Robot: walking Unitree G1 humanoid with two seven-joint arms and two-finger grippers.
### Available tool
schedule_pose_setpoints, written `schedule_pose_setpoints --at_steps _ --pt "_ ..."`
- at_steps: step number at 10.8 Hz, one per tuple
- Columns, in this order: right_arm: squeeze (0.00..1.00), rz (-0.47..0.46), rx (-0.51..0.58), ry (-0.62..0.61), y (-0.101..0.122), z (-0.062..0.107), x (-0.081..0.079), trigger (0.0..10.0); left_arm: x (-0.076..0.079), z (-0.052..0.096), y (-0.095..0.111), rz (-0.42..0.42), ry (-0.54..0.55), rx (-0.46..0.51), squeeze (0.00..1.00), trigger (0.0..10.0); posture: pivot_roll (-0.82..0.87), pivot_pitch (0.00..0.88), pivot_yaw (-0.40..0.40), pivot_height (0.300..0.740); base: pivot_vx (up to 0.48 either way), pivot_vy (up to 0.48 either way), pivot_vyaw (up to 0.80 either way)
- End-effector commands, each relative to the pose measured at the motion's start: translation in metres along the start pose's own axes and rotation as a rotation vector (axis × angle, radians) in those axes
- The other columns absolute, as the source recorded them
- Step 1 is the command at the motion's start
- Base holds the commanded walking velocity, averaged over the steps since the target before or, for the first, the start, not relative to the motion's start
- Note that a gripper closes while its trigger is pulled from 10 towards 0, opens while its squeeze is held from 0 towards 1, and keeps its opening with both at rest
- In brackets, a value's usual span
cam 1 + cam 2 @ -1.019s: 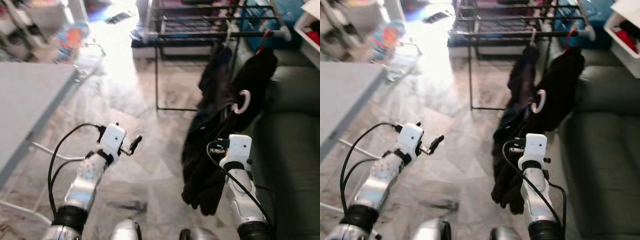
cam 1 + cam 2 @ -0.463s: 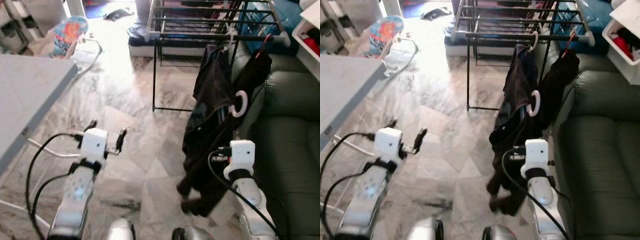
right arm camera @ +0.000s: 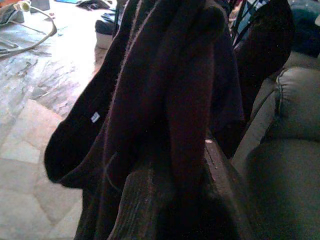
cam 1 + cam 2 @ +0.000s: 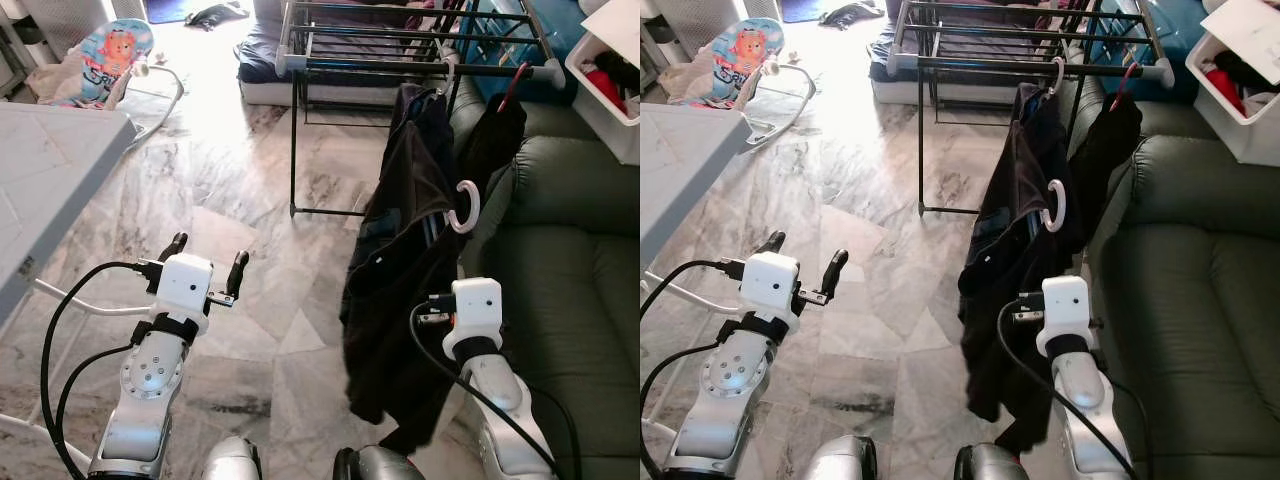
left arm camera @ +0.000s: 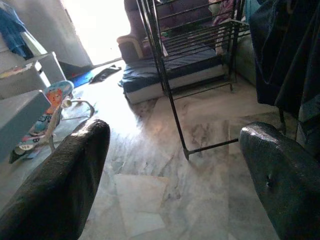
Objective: Hang hanger
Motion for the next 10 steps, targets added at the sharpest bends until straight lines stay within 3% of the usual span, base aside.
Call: schedule_pose_setpoints --at_steps 1,5,7,8,10 --pt "0.0 -0.032 0.069 -0.036 0.018 0.001 0.005 10.0 0.001 0.001 0.0 0.0 -0.013 -0.008 0.0 10.0 -0.04 0.076 -0.019 0.74 0.0 0.0 0.0" --pt "0.0 -0.083 0.058 -0.168 0.013 0.027 0.023 10.0 0.016 -0.009 0.005 -0.004 -0.097 0.019 0.0 10.0 -0.1 0.066 0.062 0.74 0.0 0.0 0.0" --pt "0.0 -0.063 0.041 -0.158 0.012 0.031 0.02 10.0 0.019 -0.011 0.009 0.002 -0.099 0.033 0.0 10.0 -0.11 0.095 0.01 0.74 0.0 0.0 0.0" --pt "0.0 -0.003 0.028 -0.141 0.013 0.029 0.021 10.0 0.02 -0.011 0.01 0.007 -0.102 0.037 0.0 10.0 -0.15 0.104 -0.019 0.74 0.0 0.0 0.0" --pt "0.0 -0.018 0.017 -0.145 0.011 0.025 0.022 10.0 0.021 -0.012 0.011 0.011 -0.102 0.043 0.0 10.0 -0.13 0.1 -0.024 0.74 0.0 0.0 0.0"
Point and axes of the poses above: a point about 5 cm out from each wrist's last joint towards the gripper, its own z axis pointing back from the gripper into the wrist, its own y axis along the axis of the wrist's last joint, x = y × z, the point moved 2 cm from there along -z, pointing out of the wrist towards the gripper, and after that the axes turned 12 degrees about -z, right-handed, at the moved point
